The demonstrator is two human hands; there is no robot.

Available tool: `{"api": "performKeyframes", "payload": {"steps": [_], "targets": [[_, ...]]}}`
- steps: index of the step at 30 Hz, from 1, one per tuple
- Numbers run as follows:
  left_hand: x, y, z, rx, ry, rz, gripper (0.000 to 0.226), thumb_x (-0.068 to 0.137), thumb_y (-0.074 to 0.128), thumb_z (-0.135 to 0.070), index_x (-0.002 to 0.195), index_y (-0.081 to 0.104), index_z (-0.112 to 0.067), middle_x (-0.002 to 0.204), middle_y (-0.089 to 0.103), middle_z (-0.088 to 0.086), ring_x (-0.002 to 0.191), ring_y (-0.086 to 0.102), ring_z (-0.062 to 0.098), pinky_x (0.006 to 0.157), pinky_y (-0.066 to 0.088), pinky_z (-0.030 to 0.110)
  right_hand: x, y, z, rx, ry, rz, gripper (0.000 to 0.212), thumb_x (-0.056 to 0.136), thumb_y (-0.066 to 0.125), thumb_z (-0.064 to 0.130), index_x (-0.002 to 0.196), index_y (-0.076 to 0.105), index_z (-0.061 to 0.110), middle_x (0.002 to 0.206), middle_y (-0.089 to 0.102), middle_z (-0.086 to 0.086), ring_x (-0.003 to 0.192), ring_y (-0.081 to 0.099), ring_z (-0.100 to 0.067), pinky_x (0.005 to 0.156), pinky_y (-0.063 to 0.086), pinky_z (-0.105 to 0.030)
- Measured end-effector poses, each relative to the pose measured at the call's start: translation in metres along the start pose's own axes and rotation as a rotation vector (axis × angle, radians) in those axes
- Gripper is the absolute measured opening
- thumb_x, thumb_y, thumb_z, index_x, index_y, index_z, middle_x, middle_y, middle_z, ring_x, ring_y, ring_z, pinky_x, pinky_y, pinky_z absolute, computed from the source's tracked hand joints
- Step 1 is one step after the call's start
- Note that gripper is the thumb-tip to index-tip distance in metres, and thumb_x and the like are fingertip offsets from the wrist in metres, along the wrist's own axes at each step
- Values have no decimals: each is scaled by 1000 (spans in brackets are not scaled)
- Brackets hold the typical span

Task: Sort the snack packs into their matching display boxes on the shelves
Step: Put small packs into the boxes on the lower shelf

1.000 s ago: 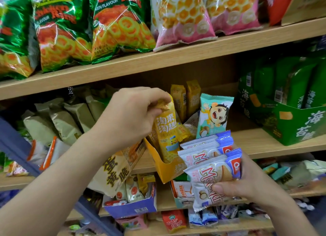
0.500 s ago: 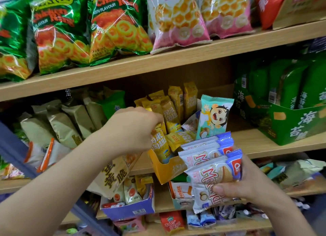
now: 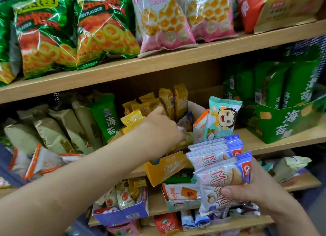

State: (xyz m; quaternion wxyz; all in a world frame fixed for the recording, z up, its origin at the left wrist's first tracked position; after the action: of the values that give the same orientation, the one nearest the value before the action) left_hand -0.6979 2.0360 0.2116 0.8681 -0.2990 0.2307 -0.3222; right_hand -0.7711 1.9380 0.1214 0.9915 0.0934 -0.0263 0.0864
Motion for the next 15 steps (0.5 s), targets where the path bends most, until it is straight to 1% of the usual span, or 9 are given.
{"api": "performKeyframes", "payload": {"steps": [1,3,5,6,7,9,11,13,15], "targets": [[3,0,-1,-27,16,-19,46,96,55,-19,138,42,-31,90,55,0,100,59,28,92,36,42,-1,-1,-1,0,0,-4,91,40,87,8,124,53,1,106,74,-18,95,73,-34,70,60,-32],[4,1,9,-150,-1,-55,47,101,48,-26,143,35,-41,90,53,0,91,59,26,79,44,39,-2,-3,-2,6,3,-10,91,40,87,8,125,53,2,106,74,-18,95,73,-34,70,60,-31],[1,2,36,-343,-87,-88,39,103,41,-36,140,35,-47,98,58,-3,85,53,20,66,44,34,-3,-3,-1,26,9,-5,90,40,86,7,124,54,5,106,74,-17,94,73,-33,69,60,-30],[-3,2,51,-464,-136,-107,33,103,39,-40,135,39,-48,101,59,-6,86,53,18,65,43,32,-3,-2,-1,32,12,2,90,40,86,7,124,54,5,106,74,-17,94,73,-33,69,60,-30],[-8,2,65,-584,-176,-147,26,102,39,-41,127,44,-45,101,58,-8,88,53,16,65,43,32,-3,-2,-1,34,15,8,90,40,86,7,123,54,6,106,74,-17,94,73,-33,68,60,-30],[-21,-6,88,-748,-225,-315,13,101,40,-39,107,49,-32,88,54,-7,82,53,15,65,42,34,-1,-3,-1,29,17,6,90,38,86,8,123,54,4,104,75,-17,93,73,-33,68,60,-29],[-38,-14,107,-823,-264,-461,15,101,41,-35,94,47,-24,80,51,-4,75,50,13,64,39,34,3,-3,1,12,4,10,90,39,86,10,123,54,2,103,75,-17,92,74,-32,68,60,-29],[-49,-11,120,-897,-318,-478,17,101,44,-31,91,51,-19,78,55,-3,74,52,13,64,40,34,6,-1,4,6,-14,24,88,40,85,10,121,54,2,102,75,-16,91,74,-31,68,59,-27],[-47,-5,120,-886,-298,-399,12,101,48,-26,93,55,-20,79,58,-5,76,57,15,64,44,33,9,1,4,16,-11,34,87,39,85,9,121,54,3,102,76,-14,90,74,-30,68,59,-26]]}}
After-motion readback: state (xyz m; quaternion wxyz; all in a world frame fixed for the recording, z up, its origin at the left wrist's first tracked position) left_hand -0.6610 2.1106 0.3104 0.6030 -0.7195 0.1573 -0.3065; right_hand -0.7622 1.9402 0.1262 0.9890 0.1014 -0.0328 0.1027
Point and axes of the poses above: each hand's wrist, its own x-axis towards the middle knuckle, its own y-axis out of the palm, z = x × y, the point moved 10 cm from there along x, towards the middle knuckle
